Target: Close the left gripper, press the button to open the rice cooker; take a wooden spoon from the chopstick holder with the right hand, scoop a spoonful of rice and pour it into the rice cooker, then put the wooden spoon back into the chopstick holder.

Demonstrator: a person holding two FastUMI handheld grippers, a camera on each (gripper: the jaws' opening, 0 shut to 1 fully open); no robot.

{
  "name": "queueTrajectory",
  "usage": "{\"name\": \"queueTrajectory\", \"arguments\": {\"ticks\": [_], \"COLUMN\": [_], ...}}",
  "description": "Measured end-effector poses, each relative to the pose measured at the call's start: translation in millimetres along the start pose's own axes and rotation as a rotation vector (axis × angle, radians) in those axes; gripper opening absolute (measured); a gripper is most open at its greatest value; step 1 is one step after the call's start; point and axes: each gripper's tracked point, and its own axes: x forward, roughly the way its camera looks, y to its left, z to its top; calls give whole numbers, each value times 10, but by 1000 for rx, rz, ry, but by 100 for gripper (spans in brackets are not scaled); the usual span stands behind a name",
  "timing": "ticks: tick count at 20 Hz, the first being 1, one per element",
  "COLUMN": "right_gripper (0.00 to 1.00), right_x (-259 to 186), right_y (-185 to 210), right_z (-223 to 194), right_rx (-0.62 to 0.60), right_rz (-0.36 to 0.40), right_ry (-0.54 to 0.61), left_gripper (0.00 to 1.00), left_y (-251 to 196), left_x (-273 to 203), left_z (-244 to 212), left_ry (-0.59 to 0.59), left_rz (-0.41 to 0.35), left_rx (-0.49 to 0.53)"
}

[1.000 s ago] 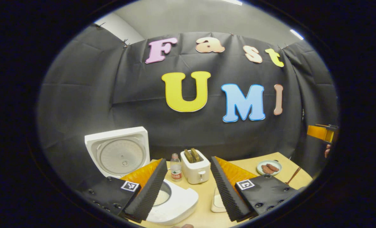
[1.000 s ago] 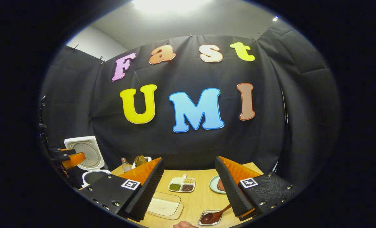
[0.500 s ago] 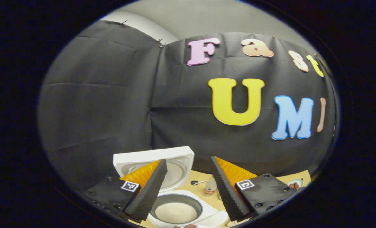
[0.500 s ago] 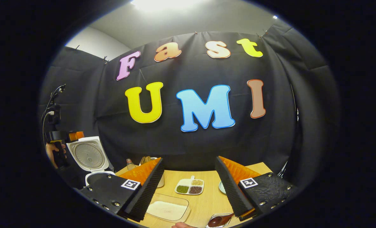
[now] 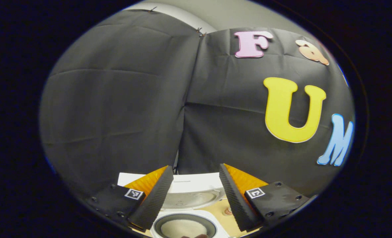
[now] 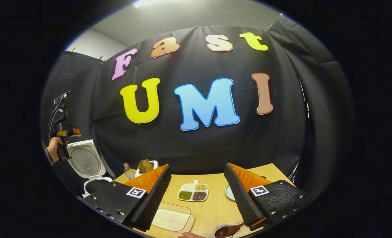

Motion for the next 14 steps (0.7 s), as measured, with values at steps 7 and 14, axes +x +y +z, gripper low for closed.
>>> {"name": "queueTrajectory", "arguments": {"ticks": [7,14], "right_gripper": [98,98], "right_x": [53,-7], "right_y": [-253,-134], "right_z": [-69,-137], "right_rx": [41,35], "right_rz": [-51,-12], "right_ry": [29,63], "left_gripper": [97,98], "left_y": [160,155], "left_x": [422,440], "left_z": [-199,-208], "left_ry": [75,66], "left_rz": [127,151], "left_rx": [118,106]}}
